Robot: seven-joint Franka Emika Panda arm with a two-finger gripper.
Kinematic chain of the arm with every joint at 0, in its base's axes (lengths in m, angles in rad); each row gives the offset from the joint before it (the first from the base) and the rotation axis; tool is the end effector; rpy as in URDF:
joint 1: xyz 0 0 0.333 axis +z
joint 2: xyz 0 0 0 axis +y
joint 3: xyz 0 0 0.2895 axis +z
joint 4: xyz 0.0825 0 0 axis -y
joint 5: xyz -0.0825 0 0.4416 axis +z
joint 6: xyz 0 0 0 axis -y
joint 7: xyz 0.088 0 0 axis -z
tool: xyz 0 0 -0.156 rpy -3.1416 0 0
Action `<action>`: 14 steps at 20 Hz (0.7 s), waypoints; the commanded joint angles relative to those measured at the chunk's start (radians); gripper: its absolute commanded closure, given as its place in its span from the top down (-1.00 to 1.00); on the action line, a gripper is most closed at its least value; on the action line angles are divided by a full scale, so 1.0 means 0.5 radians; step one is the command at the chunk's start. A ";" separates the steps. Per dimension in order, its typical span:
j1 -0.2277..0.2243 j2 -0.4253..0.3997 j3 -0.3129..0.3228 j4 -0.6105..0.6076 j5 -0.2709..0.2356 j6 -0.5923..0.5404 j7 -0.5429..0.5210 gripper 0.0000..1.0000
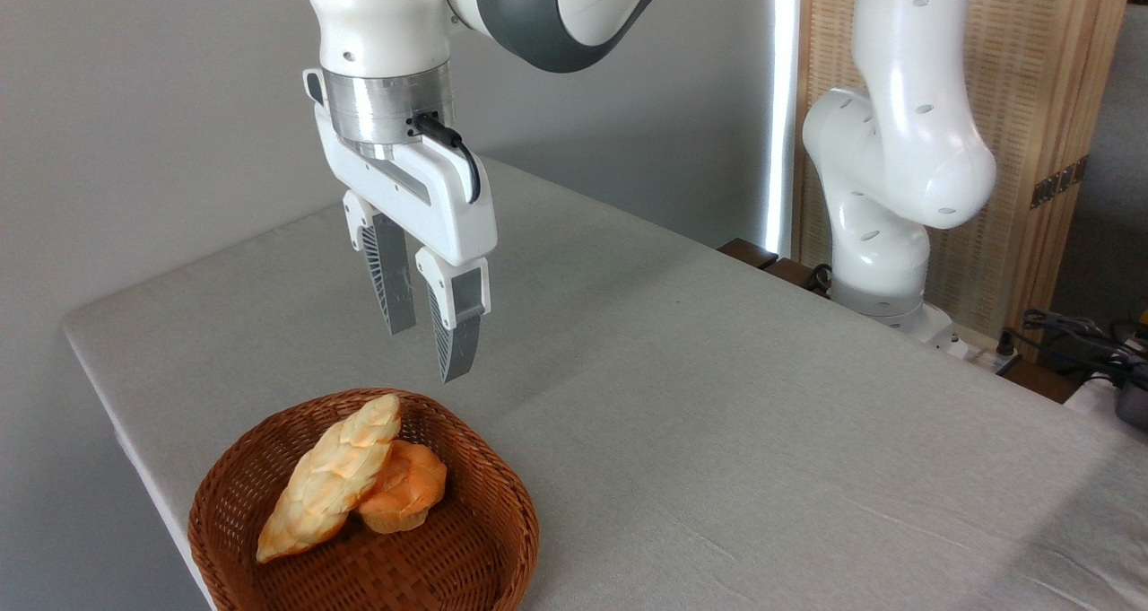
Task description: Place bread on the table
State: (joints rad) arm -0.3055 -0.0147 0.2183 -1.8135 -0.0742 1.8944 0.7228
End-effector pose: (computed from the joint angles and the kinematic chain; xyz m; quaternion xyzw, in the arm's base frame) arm 0.6265 -0.0633 0.4575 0.9214 -0.3839 0.0568 0.0206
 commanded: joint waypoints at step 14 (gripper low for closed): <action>-0.012 0.063 0.014 0.022 0.004 0.310 -0.019 1.00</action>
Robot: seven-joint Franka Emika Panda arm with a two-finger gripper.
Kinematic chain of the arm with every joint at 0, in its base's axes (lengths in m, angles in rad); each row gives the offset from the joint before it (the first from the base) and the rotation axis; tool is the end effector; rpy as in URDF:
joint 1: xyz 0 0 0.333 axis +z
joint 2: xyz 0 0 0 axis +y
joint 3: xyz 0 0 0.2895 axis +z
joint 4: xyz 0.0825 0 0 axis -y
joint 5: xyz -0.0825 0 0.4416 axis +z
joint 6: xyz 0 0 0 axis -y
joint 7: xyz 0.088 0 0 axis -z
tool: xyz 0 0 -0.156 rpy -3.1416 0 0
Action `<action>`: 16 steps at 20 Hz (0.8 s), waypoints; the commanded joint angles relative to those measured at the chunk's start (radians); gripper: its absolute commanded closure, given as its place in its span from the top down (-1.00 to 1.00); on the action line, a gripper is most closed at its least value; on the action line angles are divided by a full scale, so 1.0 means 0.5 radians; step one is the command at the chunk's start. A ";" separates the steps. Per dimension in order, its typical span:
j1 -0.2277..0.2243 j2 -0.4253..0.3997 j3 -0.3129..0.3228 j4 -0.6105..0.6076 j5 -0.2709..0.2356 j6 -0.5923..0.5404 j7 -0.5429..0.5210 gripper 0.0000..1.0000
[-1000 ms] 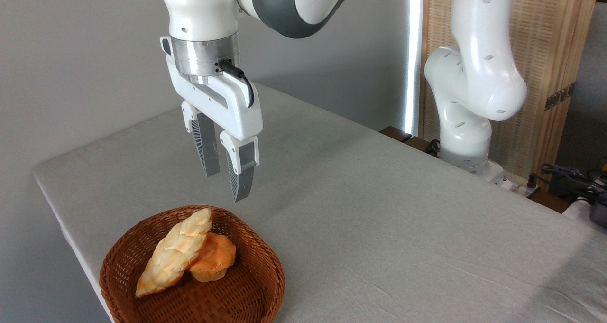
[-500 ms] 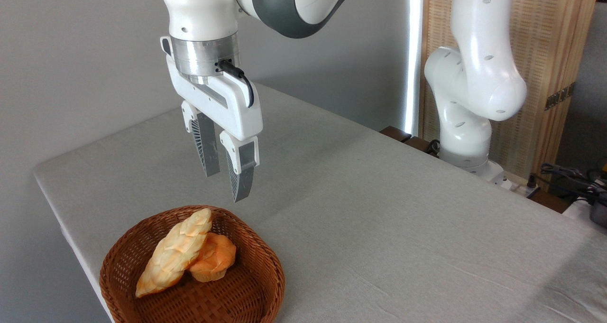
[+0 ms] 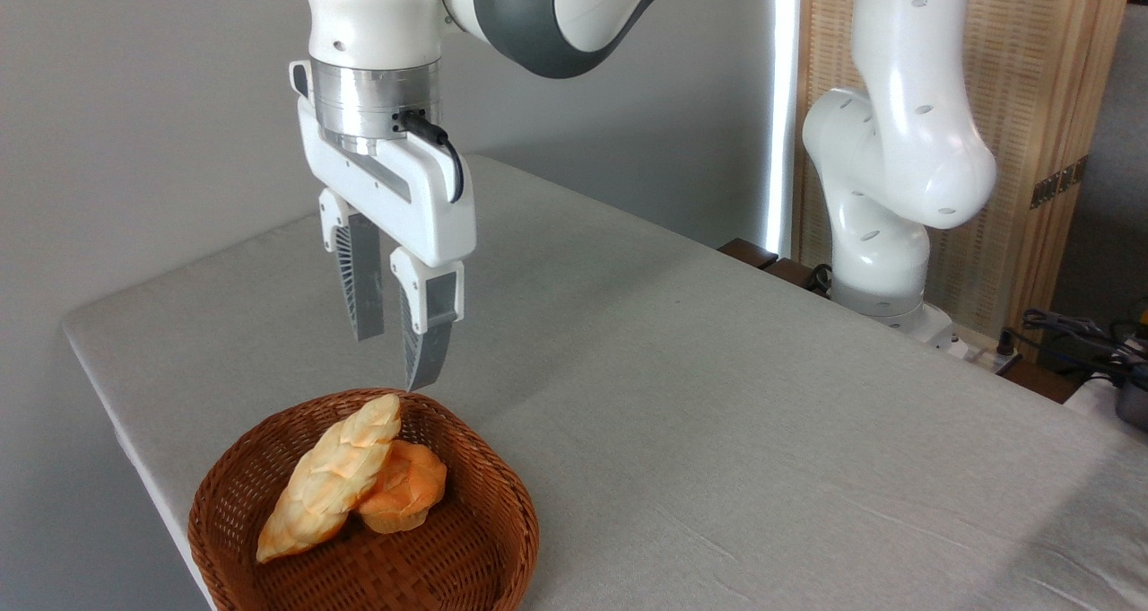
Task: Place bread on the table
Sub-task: 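Lower the open gripper onto the long bread roll in the basket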
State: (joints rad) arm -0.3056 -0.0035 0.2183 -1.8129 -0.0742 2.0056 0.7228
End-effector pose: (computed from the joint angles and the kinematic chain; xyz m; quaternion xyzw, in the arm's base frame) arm 0.6437 -0.0640 0.4630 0.9189 -0.3806 0.1040 0.0031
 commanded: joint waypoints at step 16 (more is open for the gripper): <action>-0.027 0.418 -0.007 0.021 0.026 0.483 0.119 1.00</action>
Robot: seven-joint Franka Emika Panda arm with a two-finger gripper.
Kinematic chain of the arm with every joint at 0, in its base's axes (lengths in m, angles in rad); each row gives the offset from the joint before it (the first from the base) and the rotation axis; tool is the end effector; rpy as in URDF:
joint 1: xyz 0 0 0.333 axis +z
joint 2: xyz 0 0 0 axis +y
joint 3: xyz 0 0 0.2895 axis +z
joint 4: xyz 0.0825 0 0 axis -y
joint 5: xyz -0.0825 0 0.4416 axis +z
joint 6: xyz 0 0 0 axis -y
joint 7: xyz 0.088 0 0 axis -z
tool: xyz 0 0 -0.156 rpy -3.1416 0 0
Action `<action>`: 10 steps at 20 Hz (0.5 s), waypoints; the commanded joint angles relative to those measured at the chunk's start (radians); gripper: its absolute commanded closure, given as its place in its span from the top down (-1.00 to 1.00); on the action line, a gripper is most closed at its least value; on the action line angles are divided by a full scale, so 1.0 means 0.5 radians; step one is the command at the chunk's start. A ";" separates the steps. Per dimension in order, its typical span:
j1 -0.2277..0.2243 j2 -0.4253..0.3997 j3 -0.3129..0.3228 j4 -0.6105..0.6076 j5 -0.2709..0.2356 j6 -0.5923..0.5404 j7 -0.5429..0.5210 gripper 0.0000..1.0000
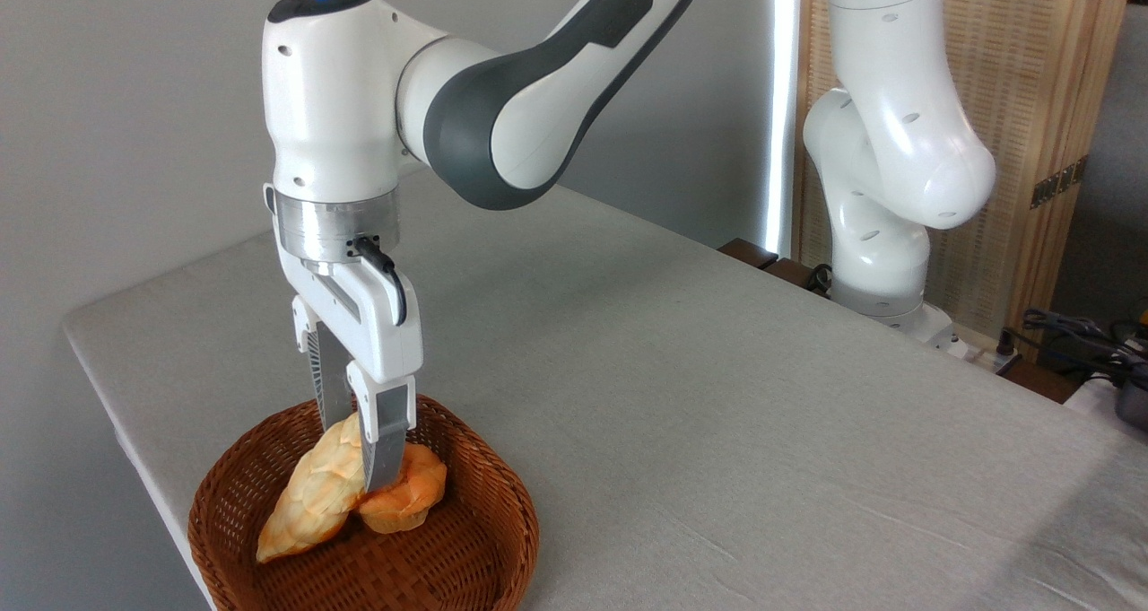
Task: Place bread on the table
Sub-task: 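Lower the open gripper onto the long bread roll in the basket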
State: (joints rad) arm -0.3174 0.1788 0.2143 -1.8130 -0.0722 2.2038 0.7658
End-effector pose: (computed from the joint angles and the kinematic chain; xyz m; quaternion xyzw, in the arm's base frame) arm 0.6836 -0.0797 0.3668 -0.9077 0.4053 -0.1063 0.0232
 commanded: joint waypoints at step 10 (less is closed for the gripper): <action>-0.003 0.087 -0.002 0.024 0.025 0.160 0.208 1.00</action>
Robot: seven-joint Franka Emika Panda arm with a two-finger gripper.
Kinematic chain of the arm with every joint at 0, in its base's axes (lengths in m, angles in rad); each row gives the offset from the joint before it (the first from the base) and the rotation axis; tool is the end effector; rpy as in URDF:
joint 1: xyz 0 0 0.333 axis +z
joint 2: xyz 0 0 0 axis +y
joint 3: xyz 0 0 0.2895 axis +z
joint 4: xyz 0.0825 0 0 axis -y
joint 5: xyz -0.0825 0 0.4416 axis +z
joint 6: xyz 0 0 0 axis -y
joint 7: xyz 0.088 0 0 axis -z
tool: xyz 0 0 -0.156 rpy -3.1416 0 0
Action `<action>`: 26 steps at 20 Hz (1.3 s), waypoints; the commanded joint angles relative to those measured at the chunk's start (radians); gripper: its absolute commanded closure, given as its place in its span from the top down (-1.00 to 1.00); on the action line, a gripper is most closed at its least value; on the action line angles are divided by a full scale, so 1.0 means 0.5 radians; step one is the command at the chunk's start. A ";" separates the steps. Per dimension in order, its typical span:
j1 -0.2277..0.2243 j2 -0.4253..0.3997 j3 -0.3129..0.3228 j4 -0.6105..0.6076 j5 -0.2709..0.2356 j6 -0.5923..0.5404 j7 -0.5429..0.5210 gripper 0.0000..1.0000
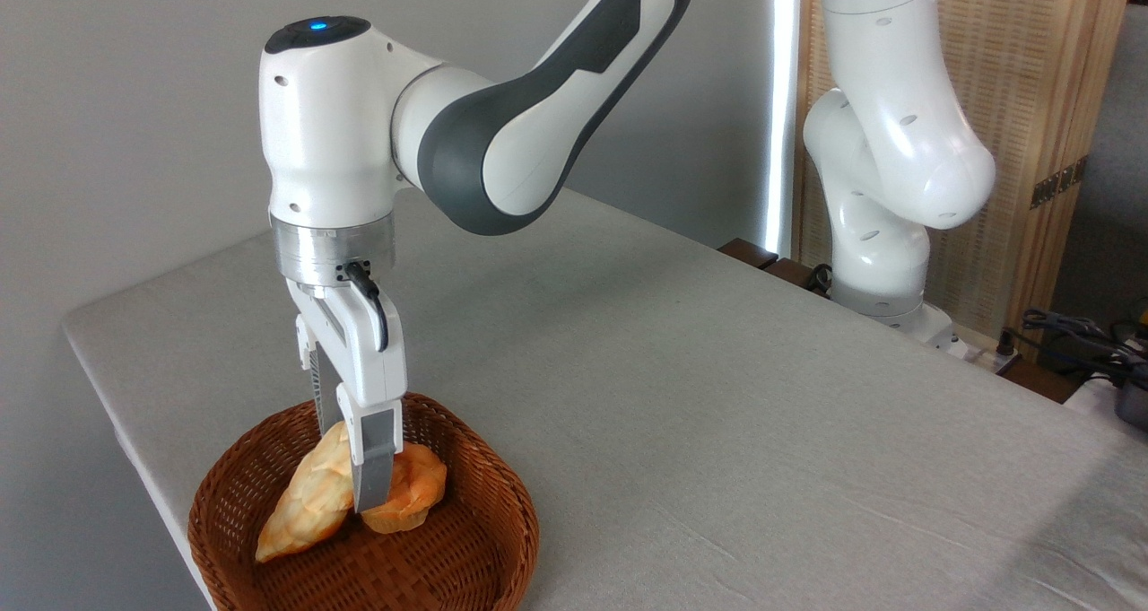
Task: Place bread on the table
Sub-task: 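Lower the open gripper onto the long bread roll in the basket, then close the gripper on the end of the long bread roll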
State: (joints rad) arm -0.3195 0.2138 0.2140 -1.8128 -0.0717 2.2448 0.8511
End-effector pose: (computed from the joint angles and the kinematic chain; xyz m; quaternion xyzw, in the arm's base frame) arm 0.6898 -0.0819 0.3481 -0.8887 0.4447 -0.1069 0.0330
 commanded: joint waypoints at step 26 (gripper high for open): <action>0.007 -0.038 -0.002 0.021 0.018 0.103 0.123 -0.28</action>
State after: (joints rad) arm -0.3196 0.2249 0.2138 -1.8056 -0.0711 2.2942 0.8994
